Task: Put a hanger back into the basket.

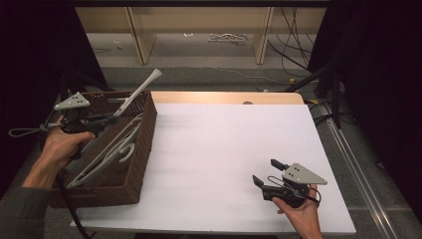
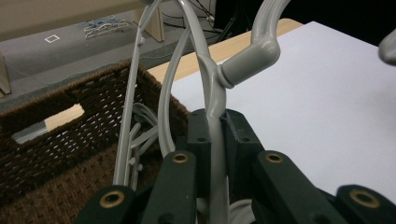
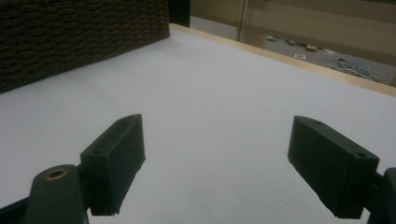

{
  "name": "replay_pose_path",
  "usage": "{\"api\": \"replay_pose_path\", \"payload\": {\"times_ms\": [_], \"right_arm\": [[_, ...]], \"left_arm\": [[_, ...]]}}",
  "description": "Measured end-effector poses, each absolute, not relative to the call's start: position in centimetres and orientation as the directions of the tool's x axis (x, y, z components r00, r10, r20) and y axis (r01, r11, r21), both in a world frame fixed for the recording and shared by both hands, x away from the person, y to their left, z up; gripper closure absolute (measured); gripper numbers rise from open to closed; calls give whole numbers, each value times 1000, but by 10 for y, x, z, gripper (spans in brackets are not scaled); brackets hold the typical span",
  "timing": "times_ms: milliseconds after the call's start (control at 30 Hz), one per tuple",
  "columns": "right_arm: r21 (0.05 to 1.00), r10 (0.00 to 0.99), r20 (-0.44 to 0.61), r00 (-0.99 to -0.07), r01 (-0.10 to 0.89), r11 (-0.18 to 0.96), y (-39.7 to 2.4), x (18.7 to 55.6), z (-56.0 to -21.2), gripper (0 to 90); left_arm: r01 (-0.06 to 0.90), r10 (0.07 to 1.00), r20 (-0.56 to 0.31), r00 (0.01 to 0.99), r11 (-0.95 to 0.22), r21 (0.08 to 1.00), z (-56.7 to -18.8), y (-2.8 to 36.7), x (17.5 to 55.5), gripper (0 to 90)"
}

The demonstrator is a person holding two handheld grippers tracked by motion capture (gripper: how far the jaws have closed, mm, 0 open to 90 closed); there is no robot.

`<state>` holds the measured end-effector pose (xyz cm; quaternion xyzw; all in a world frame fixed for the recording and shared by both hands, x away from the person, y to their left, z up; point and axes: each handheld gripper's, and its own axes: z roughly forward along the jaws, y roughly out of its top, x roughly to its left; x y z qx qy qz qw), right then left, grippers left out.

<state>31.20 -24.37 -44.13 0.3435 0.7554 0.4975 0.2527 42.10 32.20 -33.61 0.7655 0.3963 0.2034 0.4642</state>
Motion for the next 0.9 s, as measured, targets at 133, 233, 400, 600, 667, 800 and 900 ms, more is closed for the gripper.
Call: {"api": "replay_pose_path", "payload": {"times_ms": [133, 233, 400, 600, 667, 800, 900], "right_arm": [[939, 767, -34, -641, 242, 244, -242, 314, -443, 197], [938, 766, -31, -642, 245, 244, -242, 314, -444, 197], [939, 766, -28, -642, 247, 241, -241, 314, -444, 197], [927, 769, -18, -638, 277, 252, -242, 312, -443, 197], [931, 772, -22, -635, 269, 247, -241, 313, -443, 197], [927, 771, -19, -637, 278, 252, -242, 312, -443, 197], [925, 769, -19, -638, 280, 255, -242, 313, -443, 197]], "left_arm": [[419, 803, -58, 593, -247, 874, -339, 329, 417, 817], [420, 803, -57, 594, -249, 873, -343, 333, 413, 818], [415, 806, -56, 589, -242, 877, -350, 341, 405, 818], [419, 808, -58, 586, -240, 876, -359, 350, 396, 817], [420, 810, -58, 584, -240, 875, -361, 352, 393, 817], [430, 811, -63, 581, -241, 870, -367, 357, 388, 816], [436, 811, -63, 581, -245, 866, -370, 360, 385, 816]]}}
